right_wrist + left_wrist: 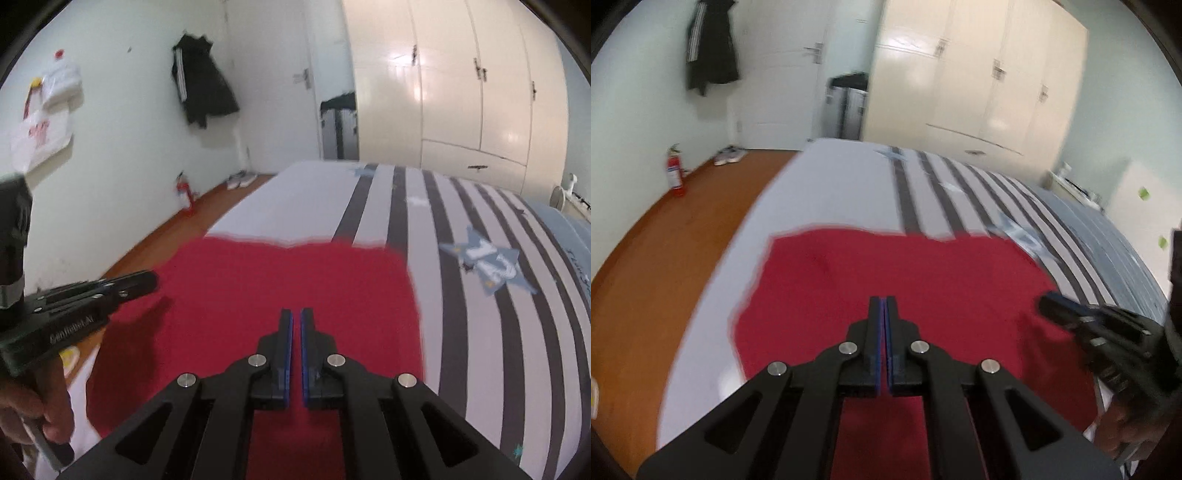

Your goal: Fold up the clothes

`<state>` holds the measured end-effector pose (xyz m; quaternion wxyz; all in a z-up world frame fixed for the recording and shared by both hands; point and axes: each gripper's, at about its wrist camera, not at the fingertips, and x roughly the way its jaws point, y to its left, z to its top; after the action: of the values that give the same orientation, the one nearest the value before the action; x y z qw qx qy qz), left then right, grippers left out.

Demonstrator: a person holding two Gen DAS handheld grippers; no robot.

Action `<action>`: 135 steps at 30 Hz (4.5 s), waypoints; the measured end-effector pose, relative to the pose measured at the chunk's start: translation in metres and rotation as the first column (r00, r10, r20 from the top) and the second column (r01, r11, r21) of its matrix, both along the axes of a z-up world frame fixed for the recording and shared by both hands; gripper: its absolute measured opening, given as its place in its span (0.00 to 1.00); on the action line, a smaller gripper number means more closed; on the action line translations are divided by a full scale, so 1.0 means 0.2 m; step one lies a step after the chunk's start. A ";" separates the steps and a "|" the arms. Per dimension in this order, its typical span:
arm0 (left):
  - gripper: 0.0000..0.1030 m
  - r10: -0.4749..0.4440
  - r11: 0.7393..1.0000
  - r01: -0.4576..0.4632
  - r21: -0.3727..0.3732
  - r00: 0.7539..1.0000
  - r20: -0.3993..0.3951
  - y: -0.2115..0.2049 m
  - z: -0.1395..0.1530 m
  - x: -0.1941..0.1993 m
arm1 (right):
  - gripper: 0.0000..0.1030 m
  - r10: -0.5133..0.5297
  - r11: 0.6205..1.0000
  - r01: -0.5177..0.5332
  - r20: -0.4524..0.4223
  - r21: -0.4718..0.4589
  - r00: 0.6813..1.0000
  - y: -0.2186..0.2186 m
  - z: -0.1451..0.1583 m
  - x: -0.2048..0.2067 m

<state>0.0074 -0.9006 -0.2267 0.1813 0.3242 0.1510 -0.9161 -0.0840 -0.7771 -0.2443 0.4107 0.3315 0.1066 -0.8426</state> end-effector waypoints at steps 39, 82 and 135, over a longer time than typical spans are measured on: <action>0.77 0.222 0.975 -0.224 0.003 0.971 0.087 0.84 0.34 0.82 | 0.77 -0.074 0.997 0.074 -0.026 -0.018 0.997 0.95 0.32 0.74; 0.94 0.240 0.955 -0.261 -0.140 0.959 -0.150 1.76 0.53 1.38 | 0.99 -0.081 0.971 0.030 -0.204 -0.239 0.976 1.87 0.45 1.20; 0.94 0.214 0.953 -0.251 -0.173 0.955 -0.206 1.91 0.83 1.53 | 0.99 -0.075 0.973 0.017 -0.247 -0.229 0.966 1.90 0.73 1.39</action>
<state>0.3143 -0.5179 -0.0598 0.3046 0.1983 0.1128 -0.9248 0.1933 -0.3961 -0.0984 0.4089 0.1747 0.0544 -0.8940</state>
